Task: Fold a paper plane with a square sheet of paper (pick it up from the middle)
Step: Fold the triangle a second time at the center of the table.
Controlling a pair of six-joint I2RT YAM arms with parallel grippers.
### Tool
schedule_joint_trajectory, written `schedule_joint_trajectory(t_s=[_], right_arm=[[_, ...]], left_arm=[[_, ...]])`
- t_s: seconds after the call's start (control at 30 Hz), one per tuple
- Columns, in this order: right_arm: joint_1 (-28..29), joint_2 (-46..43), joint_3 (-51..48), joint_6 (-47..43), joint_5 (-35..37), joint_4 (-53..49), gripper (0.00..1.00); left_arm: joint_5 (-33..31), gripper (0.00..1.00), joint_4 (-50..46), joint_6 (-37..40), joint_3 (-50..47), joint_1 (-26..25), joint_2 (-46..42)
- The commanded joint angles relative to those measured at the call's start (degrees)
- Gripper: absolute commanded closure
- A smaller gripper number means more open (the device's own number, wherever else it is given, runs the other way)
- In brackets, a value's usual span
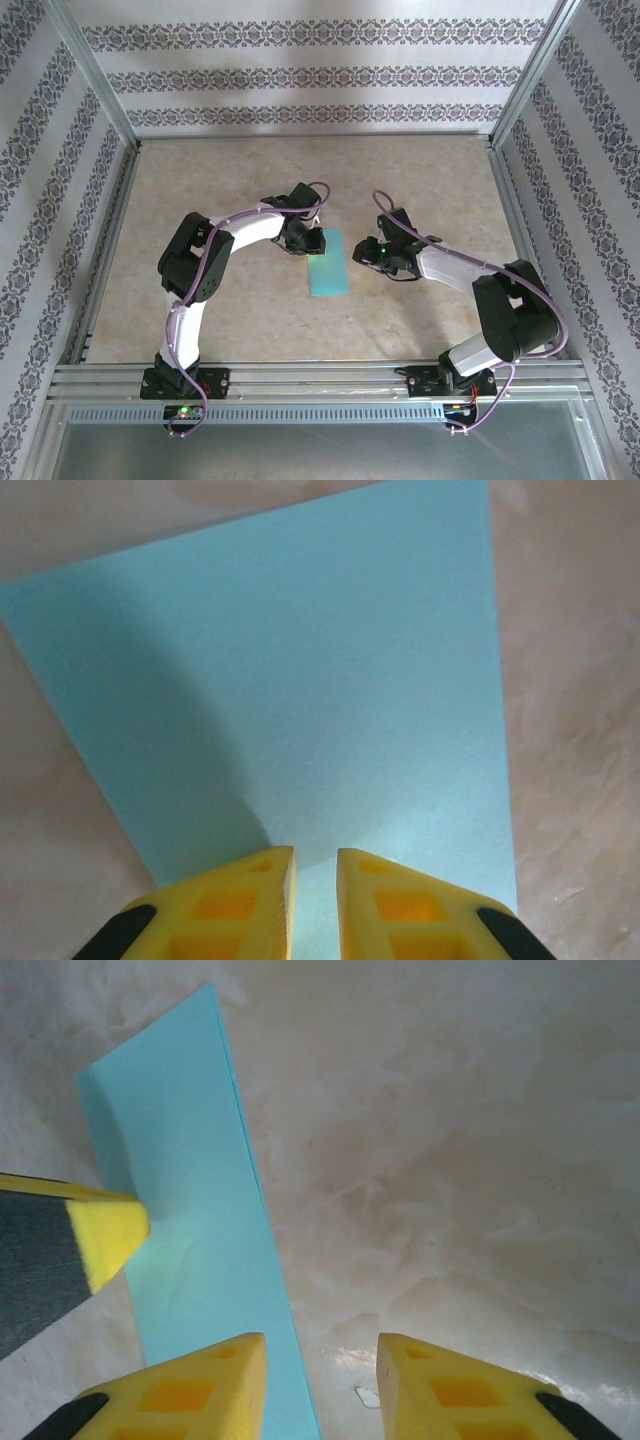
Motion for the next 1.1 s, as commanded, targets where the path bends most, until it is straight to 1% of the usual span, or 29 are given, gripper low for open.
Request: schedule_joint_trajectory(t_s=[0.0,0.07,0.17,0.23,0.3,0.47,0.6,0.87,1.07], right_arm=[[-0.9,-2.0,-1.5,1.3,-0.8,0.7,0.65],[-1.0,-3.0,-2.4,2.2,-1.2,0.8,0.64],[-1.0,-3.7,-3.6,3.8,-3.0,0.8,0.62],[-1.0,-3.8,-4.4,5.0,-4.8,0.7,0.62],[-0.8,-3.9,-5.0,6.1,-6.6,0.8,0.62],[0.5,-4.4,-6.3,8.4,-9.9,0.3,0.62],[2.1,-4.2,-6.6,9.4,-10.2,-0.3,0.62],[4.4,-1.2,-5.2,10.0,-10.8,-0.8,0.62],[5.1,0.6,-4.3,9.4,-12.0,-1.1,0.62]], left_arm=[[3.4,0.81,-0.7,1.0,0.4,0.2,-3.5],[4.4,0.80,4.5,-5.1,-3.4,0.1,-7.0],[3.9,0.82,10.7,-14.1,-9.5,0.0,-10.6],[3.1,0.84,12.9,-18.7,-12.8,-0.1,-11.6],[3.4,0.85,15.7,-21.5,-15.3,-0.1,-11.7],[4.4,0.86,17.8,-23.4,-15.7,-0.1,-9.3],[3.0,0.87,18.1,-23.9,-15.5,-0.2,-8.6],[0.8,0.87,14.3,-25.6,-15.2,-0.2,-6.7],[-0.3,0.87,10.5,-26.6,-14.8,-0.2,-5.0]])
